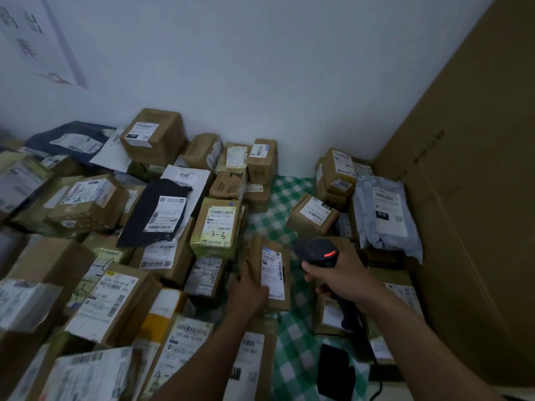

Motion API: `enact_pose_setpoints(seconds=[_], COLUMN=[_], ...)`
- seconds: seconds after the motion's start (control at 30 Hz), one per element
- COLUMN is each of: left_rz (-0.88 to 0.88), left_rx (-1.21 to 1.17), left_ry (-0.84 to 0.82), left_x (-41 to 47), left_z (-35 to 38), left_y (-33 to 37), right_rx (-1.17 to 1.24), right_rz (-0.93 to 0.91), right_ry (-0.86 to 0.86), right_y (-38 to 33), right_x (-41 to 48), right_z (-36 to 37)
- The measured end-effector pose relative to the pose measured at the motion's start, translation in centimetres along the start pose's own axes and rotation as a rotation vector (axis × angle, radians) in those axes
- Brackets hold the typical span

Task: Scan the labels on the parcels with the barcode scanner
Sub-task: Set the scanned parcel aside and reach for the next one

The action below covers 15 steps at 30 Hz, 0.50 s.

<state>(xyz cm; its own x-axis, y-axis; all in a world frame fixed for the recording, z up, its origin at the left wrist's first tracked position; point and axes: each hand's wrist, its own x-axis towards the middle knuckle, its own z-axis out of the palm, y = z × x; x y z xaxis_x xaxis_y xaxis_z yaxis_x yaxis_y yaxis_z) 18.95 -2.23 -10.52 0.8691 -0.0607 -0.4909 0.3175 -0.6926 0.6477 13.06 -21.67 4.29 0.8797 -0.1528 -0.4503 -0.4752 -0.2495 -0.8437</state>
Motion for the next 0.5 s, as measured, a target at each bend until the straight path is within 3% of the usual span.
enact_pose_setpoints(seconds=[0.13,0.23,0.4,0.5], left_rz=[-0.066,-0.021,0.203,0.299], left_rx=[0.066,0.152,0.509,0.513], left_ry=[-0.053,0.032,0.025,-0.060], left_x=[1.1,0.9,0.6,1.3], left_z=[0.1,0.4,2.5,2.7], left_y=[0.2,-0.1,-1.5,-1.1], right_rx=[0.004,0.019,0.025,0.035], right_rz=[0.026,0.048,0.072,0.069], right_ry=[0.005,-0.003,-0.002,-0.001], right_y=[0.6,0.9,1.5,1.9], right_x=[0.5,0.8,1.3,1.6], right_z=[-0.2,-0.2,-0.3,-0.3])
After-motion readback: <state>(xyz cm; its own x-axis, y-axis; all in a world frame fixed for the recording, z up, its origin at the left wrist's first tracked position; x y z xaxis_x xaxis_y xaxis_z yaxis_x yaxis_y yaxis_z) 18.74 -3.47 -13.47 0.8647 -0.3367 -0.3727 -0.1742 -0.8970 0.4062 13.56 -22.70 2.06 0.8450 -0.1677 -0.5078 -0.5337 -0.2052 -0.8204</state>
